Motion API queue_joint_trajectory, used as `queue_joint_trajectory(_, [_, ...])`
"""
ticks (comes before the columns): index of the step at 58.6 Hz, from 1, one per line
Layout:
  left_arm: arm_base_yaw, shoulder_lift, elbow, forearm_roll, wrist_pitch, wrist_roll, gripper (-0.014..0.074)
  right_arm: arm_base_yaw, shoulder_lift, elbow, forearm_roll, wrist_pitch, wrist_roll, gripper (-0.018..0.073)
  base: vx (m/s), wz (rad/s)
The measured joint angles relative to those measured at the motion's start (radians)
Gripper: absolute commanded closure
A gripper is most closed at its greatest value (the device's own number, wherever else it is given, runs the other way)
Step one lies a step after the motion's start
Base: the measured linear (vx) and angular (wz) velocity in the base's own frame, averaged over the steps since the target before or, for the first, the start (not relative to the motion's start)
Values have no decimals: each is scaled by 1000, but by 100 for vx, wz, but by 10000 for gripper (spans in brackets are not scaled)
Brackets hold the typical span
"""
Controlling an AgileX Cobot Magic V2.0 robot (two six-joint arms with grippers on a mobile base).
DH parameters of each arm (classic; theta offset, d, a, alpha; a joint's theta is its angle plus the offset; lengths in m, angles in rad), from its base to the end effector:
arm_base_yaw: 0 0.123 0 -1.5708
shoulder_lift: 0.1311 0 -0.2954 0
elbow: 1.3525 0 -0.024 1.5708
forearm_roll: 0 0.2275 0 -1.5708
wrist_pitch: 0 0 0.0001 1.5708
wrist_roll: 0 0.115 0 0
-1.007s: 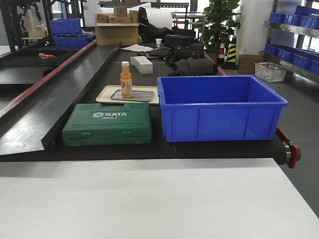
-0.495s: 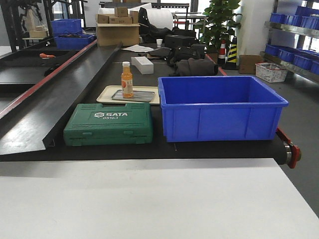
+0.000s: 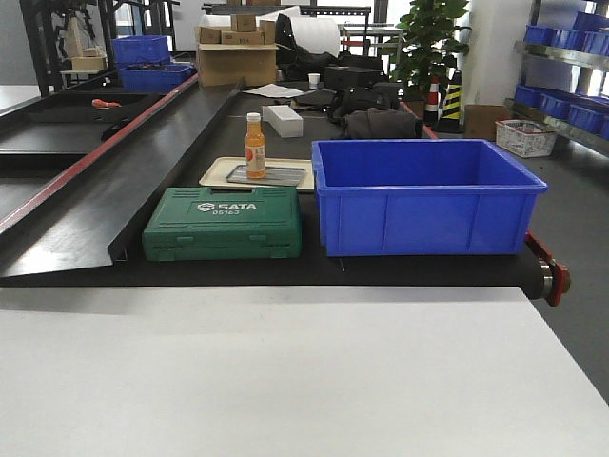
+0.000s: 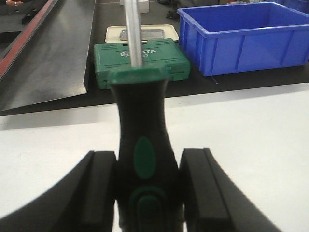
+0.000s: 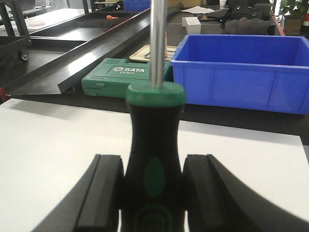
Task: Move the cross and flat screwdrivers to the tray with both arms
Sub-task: 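Lift both held screwdrivers off the table, then drive the base away from the table holding both screwdrivers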
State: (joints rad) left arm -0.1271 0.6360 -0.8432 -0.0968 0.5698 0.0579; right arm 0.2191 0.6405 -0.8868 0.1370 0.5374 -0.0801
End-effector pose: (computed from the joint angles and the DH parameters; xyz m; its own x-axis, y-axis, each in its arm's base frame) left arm 0.1070 -0.0197 0.3859 -0.2718 0.0109 -0.9623 0.1700 0.9848 -0.0369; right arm 0.1035 0.0313 0.4033 -0.2043 -0.0069 -0.9789 -0.2762 0.9598 0.0509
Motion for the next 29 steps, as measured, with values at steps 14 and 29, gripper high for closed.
queue_joint_trajectory(14, [0, 0, 0, 0, 0, 0, 596, 0, 0, 0, 2, 3, 0, 567, -23, -20])
queue_joint_trajectory(29, [0, 0, 0, -1, 0, 0, 596, 0, 0, 0, 2, 3, 0, 567, -25, -44])
